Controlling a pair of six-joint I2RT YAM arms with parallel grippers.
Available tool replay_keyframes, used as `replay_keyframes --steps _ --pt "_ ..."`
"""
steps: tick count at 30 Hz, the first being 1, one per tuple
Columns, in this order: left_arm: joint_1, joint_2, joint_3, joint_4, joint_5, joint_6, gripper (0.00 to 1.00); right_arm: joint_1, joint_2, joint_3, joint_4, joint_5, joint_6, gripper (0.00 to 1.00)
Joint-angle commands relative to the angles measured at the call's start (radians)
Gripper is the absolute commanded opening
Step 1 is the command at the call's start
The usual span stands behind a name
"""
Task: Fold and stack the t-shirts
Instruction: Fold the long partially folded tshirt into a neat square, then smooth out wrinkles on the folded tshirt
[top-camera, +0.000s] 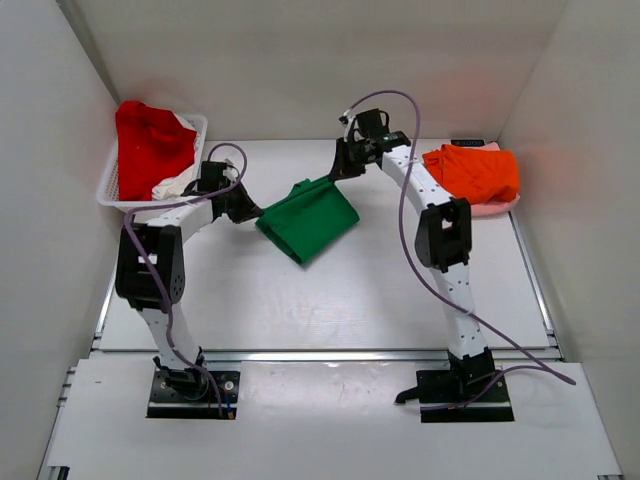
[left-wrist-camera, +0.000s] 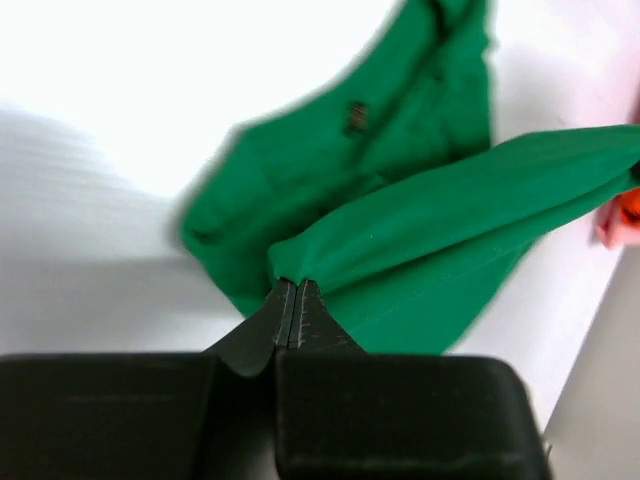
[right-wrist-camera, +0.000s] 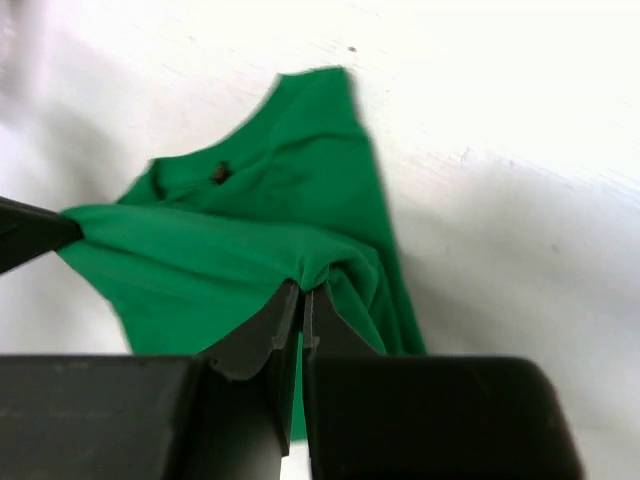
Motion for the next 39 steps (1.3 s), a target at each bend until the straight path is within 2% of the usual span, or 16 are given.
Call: replay_keyframes --steps 1,9,11,12,14,17,19,21,24,25,27,29,33,35,37,39 --pt "0.060 0.043 -0.017 0.101 -0.011 -0.032 0.00 -0.001 0.111 0.132 -0.019 -0.031 -0.059 0.00" --pt "0.072 0.047 -0.117 0.185 -0.012 -0.081 0.00 0.038 0.133 0.007 0.185 -0.038 -0.091 0.02" --pt "0.071 0.043 -0.137 0.205 -0.006 -0.090 0.00 0.046 0.139 -0.003 0.215 -0.032 -0.113 0.07" --pt "0.070 0.038 -0.158 0.213 -0.002 -0.092 0.01 0.058 0.136 -0.020 0.246 -0.029 -0.131 0.16" --pt "0.070 0.032 -0.176 0.224 -0.006 -0.093 0.02 0.075 0.126 -0.026 0.307 -0.009 -0.172 0.23" --pt "0.069 0.030 -0.206 0.230 -0.011 -0.087 0.02 0.082 0.104 -0.043 0.383 -0.011 -0.171 0.21" --pt "0.069 0.024 -0.223 0.239 -0.005 -0.092 0.02 0.075 0.092 -0.061 0.476 -0.080 -0.144 0.21" --pt "0.072 0.030 -0.227 0.238 -0.005 -0.086 0.03 0.065 0.083 -0.086 0.567 -0.161 -0.114 0.28" --pt "0.066 0.027 -0.221 0.241 -0.006 -0.086 0.07 0.054 0.096 -0.095 0.672 -0.289 -0.082 0.48" --pt "0.069 0.024 -0.233 0.242 0.006 -0.083 0.11 0.051 0.102 -0.094 0.709 -0.313 -0.070 0.60" --pt "0.072 0.021 -0.223 0.250 -0.003 -0.083 0.18 0.057 0.103 -0.112 0.751 -0.357 -0.073 0.78" --pt "0.074 0.027 -0.209 0.242 0.003 -0.077 0.30 0.055 0.077 -0.144 0.804 -0.393 -0.097 0.87" --pt "0.084 -0.006 -0.181 0.261 -0.002 -0.080 0.41 0.063 -0.037 -0.316 0.910 -0.315 -0.140 0.90" --pt "0.084 -0.043 -0.139 0.267 -0.012 -0.072 0.45 0.059 -0.141 -0.417 0.940 -0.161 -0.143 0.92" --pt "0.081 -0.080 -0.111 0.255 -0.032 -0.069 0.46 0.046 -0.196 -0.476 0.905 -0.067 -0.159 0.91" --pt "0.069 -0.103 -0.057 0.233 -0.037 -0.055 0.49 0.022 -0.213 -0.471 0.750 -0.016 -0.191 0.88"
